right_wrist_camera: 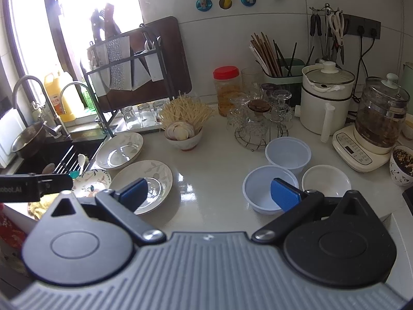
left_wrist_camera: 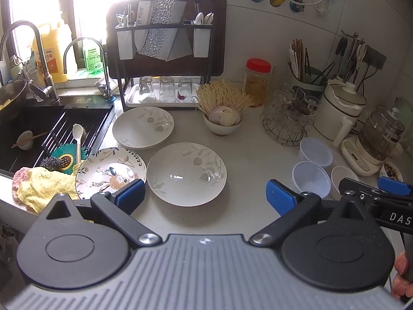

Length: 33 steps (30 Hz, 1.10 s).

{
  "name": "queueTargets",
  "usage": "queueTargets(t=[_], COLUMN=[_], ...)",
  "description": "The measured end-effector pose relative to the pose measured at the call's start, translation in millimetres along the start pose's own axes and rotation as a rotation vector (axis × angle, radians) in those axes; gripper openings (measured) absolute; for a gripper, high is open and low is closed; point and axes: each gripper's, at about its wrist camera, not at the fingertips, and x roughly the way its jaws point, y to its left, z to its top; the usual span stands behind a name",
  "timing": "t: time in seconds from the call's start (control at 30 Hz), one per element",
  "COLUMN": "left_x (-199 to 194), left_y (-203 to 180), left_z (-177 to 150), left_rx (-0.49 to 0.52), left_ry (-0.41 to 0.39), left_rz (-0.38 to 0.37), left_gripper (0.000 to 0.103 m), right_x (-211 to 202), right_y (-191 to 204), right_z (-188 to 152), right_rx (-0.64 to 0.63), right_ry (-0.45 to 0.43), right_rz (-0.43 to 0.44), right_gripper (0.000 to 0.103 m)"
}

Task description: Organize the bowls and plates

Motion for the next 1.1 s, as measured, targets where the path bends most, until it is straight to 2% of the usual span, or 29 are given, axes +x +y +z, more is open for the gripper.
queueTargets(t=[0.27, 0.73, 1.1], left_x=[1, 2, 2], left_y=[5, -2, -9], left_z=[-1, -2, -21], left_rx=[0.005, 0.037, 0.042], left_ry=[0.003, 0.008, 0.05], left_rz=[-0.022, -0.002, -0.027], left_gripper=[0.102, 0.102, 0.102], right_x=[2, -1, -8], right_y=[-2, -6, -10], right_z=[0, -3, -17], right_rx=[0.008, 0.015, 0.02], right_ry=[0.005, -0.008, 0.005], right_rz=[-0.004, 0.01, 0.02], right_gripper=[0.103, 0.103, 0.103])
